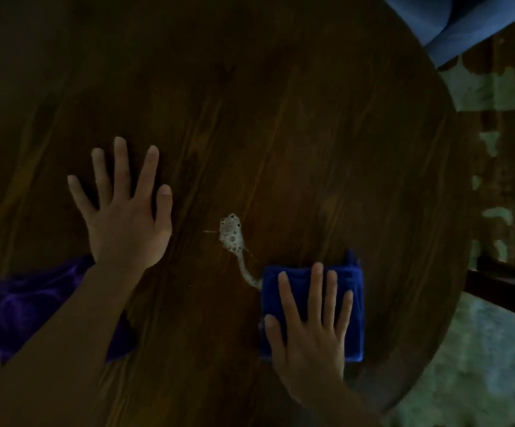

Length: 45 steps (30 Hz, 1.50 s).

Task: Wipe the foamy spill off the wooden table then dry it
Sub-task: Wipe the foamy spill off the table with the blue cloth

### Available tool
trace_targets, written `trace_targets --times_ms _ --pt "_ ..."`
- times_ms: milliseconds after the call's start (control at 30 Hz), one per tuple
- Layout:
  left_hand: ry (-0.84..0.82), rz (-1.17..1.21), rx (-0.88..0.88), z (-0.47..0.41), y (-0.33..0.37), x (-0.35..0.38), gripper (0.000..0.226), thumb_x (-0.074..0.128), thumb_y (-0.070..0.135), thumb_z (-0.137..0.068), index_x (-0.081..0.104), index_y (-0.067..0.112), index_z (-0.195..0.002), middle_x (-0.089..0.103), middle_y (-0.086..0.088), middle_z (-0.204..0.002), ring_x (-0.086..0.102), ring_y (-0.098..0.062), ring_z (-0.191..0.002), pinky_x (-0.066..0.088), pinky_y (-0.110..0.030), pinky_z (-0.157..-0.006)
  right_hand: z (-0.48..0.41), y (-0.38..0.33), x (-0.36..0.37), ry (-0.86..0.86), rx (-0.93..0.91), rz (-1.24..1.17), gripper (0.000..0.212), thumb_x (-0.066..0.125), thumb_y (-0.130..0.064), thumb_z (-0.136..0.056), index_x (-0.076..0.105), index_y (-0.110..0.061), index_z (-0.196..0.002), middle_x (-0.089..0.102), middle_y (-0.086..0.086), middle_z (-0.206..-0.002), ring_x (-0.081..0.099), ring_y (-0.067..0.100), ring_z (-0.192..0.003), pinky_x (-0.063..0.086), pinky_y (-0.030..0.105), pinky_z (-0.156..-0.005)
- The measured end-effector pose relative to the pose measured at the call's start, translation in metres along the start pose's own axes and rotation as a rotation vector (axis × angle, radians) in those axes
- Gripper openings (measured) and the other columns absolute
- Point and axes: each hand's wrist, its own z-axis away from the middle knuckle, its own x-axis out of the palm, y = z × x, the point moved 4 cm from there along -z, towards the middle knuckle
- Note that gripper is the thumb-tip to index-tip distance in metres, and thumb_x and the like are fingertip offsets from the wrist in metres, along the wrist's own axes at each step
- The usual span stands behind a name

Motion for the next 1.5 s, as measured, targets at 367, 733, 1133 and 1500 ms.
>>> trace_targets --times_ms 367,733,1133,1500 --pt "0.030 0.013 0.013 0.001 0.000 0.003 0.062 0.007 0.057 -0.104 0.004 0.038 -0.163 -0.002 -0.006 -0.173 -0.006 -0.032 -0.159 0.000 -0.069 -0.121 -0.261 -0.006 -0.119 0.270 0.293 -0.121 0.066 0.008 -0.064 -0.104 -0.005 -0.041 -0.165 -0.009 0.012 -0.174 -0.009 0.036 -0.160 -0.003 0.064 -0.125" --pt "0.092 0.157 -0.001 0.003 0.000 0.000 0.060 0.015 0.047 -0.106 0.009 0.031 -0.163 0.005 -0.002 -0.173 -0.002 -0.026 -0.160 -0.002 -0.065 -0.123 -0.236 -0.028 -0.114 0.098 -0.822 0.351 0.065 0.017 -0.063 -0.105 0.007 -0.042 -0.166 -0.002 0.012 -0.175 -0.003 0.038 -0.160 -0.002 0.062 -0.127" --pt "0.193 0.288 -0.044 0.008 -0.006 -0.006 0.059 0.015 0.044 -0.108 0.022 0.021 -0.162 0.020 -0.005 -0.171 0.008 -0.023 -0.159 -0.003 -0.058 -0.126 -0.198 0.090 -0.108 0.112 -0.503 0.171 0.070 0.015 -0.073 -0.099 0.001 -0.047 -0.163 -0.007 0.007 -0.175 -0.005 0.033 -0.161 -0.004 0.056 -0.128" --pt "0.099 0.197 -0.018 0.006 -0.005 -0.009 0.059 0.013 0.046 -0.107 0.026 0.025 -0.161 0.017 -0.001 -0.172 0.007 -0.020 -0.159 -0.005 -0.060 -0.124 -0.153 -0.030 -0.074 0.152 -0.748 0.225 0.063 0.016 -0.064 -0.105 0.008 -0.046 -0.164 -0.002 0.011 -0.175 -0.004 0.036 -0.161 -0.002 0.061 -0.127"
